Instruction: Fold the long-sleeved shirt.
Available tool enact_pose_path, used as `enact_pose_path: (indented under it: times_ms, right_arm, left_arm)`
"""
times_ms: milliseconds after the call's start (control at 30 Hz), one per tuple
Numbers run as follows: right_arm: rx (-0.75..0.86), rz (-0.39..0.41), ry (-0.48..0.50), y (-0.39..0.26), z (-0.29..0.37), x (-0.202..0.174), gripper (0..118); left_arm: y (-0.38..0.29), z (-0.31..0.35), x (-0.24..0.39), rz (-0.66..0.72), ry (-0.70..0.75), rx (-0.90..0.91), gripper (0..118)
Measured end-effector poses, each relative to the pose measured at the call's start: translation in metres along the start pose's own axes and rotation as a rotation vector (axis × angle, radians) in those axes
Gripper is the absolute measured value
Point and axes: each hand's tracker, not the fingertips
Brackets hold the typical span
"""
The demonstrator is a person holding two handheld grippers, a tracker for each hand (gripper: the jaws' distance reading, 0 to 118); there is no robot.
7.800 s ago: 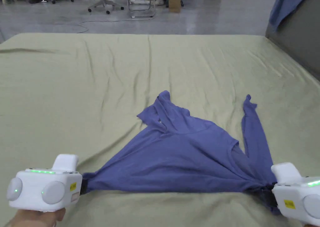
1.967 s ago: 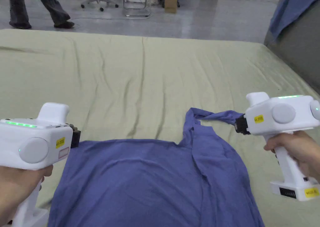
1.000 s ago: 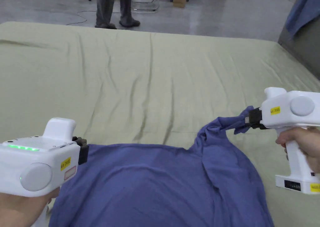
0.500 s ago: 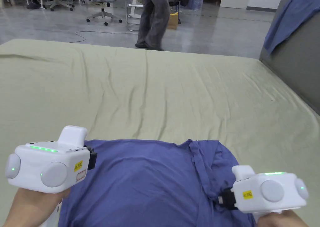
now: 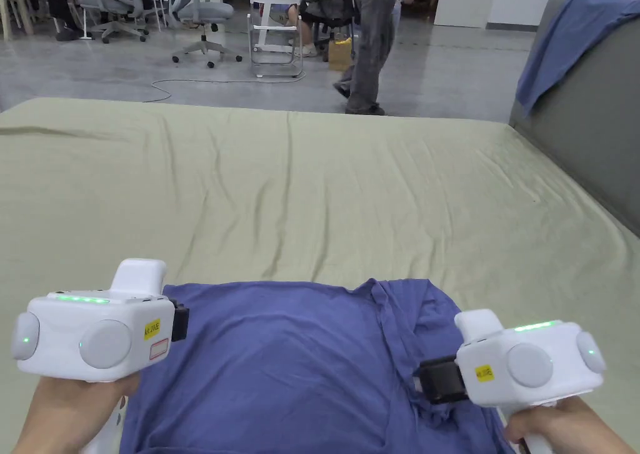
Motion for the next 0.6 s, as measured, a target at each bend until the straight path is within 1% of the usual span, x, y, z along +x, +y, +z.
enact_pose_path:
  times_ms: [33,67,100,133,233,367,400,467,500,567,600]
  right_arm:
    - [0.05,0.0,0.013,0.002,0.009,-0.004,33]
    - [0.091,0.007,0.017,0.005,0.016,-0.002,0]
    - [0.11,0.0,0.009,0.008,0.019,-0.002,0]
    - [0.105,-0.022,-0.041,0.01,0.022,-0.002,0]
    - [0.143,0.016,0.024,0.021,0.026,-0.001,0]
    - [0.134,0.015,0.026,0.031,0.018,-0.005,0]
    - [0.133,0.018,0.028,0.032,0.016,-0.006,0]
    - [0.122,0.019,0.037,0.034,0.005,0.0,0]
    - [0.114,0.015,0.041,0.036,0.0,0.0,0]
    - [0.096,0.008,0.062,0.036,-0.016,0.009,0]
    - [0.082,0.0,0.063,0.038,-0.022,0.011,0]
  left_arm:
    - [0.005,-0.004,0.0,-0.002,0.002,-0.006,0]
    - [0.01,-0.01,0.0,-0.01,0.001,-0.013,0]
    - [0.014,-0.014,0.0,-0.015,0.001,-0.015,0]
    - [0.02,-0.021,-0.001,-0.02,0.0,-0.018,0]
    - [0.04,-0.05,-0.008,-0.008,0.006,-0.025,0]
    - [0.067,-0.104,-0.031,0.045,0.068,-0.014,0]
    - [0.073,-0.118,-0.037,0.055,0.087,-0.017,22]
    - [0.081,-0.152,-0.051,0.078,0.108,-0.103,101]
    - [0.083,-0.169,-0.056,0.088,0.123,-0.136,115]
    - [0.083,-0.197,-0.063,0.093,0.191,-0.161,110]
    - [0.081,-0.209,-0.066,0.091,0.201,-0.177,110]
